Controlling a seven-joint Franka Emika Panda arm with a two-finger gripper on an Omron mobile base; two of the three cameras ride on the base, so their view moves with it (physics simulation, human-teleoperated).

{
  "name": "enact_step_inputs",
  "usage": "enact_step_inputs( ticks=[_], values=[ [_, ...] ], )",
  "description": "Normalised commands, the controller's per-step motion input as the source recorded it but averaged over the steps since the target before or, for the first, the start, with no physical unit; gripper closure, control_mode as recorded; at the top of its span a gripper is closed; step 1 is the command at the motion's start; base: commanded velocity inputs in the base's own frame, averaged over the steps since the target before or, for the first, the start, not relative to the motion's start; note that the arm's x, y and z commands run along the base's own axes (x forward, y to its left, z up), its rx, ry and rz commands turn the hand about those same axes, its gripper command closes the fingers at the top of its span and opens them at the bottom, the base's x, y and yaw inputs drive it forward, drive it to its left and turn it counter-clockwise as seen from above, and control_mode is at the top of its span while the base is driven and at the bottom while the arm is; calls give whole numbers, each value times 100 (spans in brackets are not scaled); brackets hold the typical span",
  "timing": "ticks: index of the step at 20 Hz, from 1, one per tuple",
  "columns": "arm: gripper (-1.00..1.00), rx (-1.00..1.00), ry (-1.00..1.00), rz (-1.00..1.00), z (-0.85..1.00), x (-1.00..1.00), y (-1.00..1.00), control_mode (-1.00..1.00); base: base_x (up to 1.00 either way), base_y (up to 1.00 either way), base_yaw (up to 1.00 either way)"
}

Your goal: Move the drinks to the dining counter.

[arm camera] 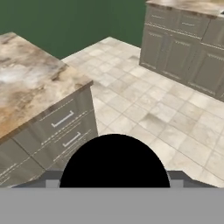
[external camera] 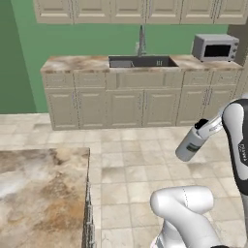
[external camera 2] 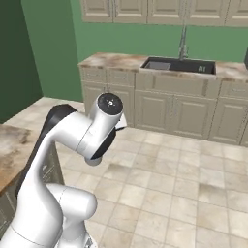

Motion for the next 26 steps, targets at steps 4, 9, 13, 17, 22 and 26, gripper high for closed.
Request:
enact_step_inputs(
  ticks=[4, 9, 13, 17, 22, 26],
  values=[
    [100, 0, 0, 0, 0, 0, 0, 100, 23, 39, 21],
    [100, 0, 0, 0, 0, 0, 0, 100, 27, 37, 20],
    [100, 0, 0, 0, 0, 0, 0, 100, 36, 32, 18],
    [100, 0, 0, 0, 0, 0, 0, 100, 43, 29, 17],
    [100, 0, 0, 0, 0, 0, 0, 100, 54, 25, 14],
    [100, 0, 0, 0, 0, 0, 0, 100, 57, 22, 12]
  ],
)
